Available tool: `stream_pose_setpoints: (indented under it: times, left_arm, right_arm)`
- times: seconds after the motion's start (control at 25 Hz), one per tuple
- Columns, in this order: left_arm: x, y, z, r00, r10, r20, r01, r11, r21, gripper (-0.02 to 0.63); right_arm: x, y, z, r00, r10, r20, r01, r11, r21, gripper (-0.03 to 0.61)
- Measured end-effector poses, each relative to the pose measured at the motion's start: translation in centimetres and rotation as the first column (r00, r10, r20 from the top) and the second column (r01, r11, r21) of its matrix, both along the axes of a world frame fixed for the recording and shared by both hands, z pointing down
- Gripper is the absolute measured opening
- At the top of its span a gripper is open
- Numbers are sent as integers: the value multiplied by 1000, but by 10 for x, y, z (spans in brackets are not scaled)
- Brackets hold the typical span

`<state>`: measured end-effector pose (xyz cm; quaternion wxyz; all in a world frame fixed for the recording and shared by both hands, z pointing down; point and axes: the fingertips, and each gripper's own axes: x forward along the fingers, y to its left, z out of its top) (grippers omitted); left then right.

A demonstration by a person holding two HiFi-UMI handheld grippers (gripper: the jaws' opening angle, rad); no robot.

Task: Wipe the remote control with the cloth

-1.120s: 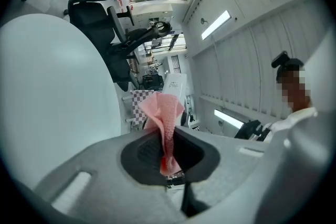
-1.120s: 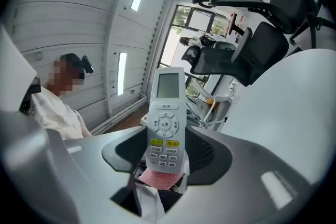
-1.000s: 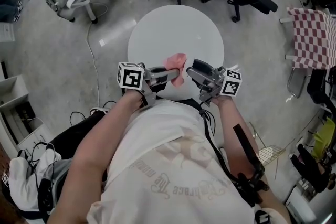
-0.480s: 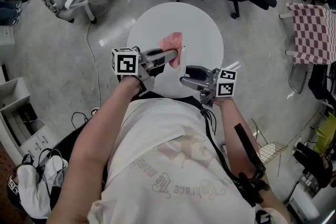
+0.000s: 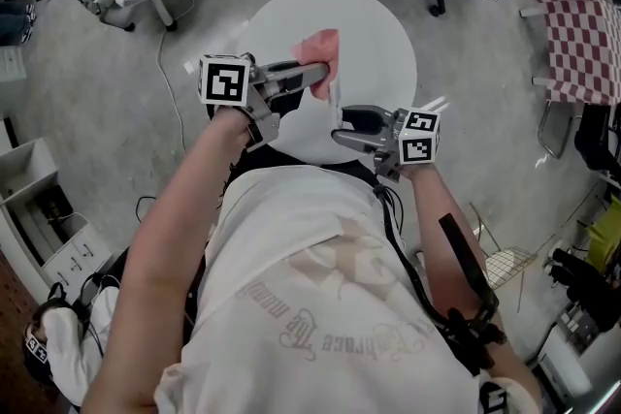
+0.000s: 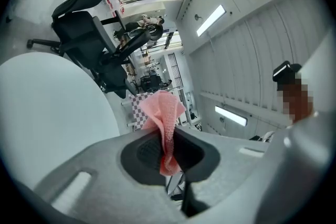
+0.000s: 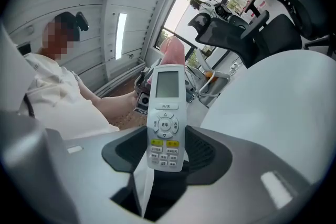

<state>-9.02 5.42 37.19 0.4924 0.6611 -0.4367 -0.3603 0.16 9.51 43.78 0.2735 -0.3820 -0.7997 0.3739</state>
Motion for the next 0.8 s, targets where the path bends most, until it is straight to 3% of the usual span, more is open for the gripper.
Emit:
stream_pose_setpoints:
  times: [0.12,0.32,0.52,0.68,0.8]
  left_arm:
    - [10,4,8,998,-10,-67,9,1000,-20,20]
    - [43,16,37,996,82,-21,-84,990,-114,20]
    - [56,22,48,994,74,-76,-83,989,-124,20]
    - [70,27,62,992,123,-9,-123,978,-169,20]
    - [81,31,72,990,139,0,-137,969,-207,20]
  right_arm:
    - [-1,-4,-3,999,30,11,-29,999,-21,233]
    - [-10,-13,-9,996,91,25,-89,995,-50,233]
    - [-20,-21,-12,988,153,23,-151,986,-77,233]
    - [-25,-31,-15,978,207,20,-204,972,-113,233]
    - [-26,-36,-11,973,230,3,-228,968,-108,233]
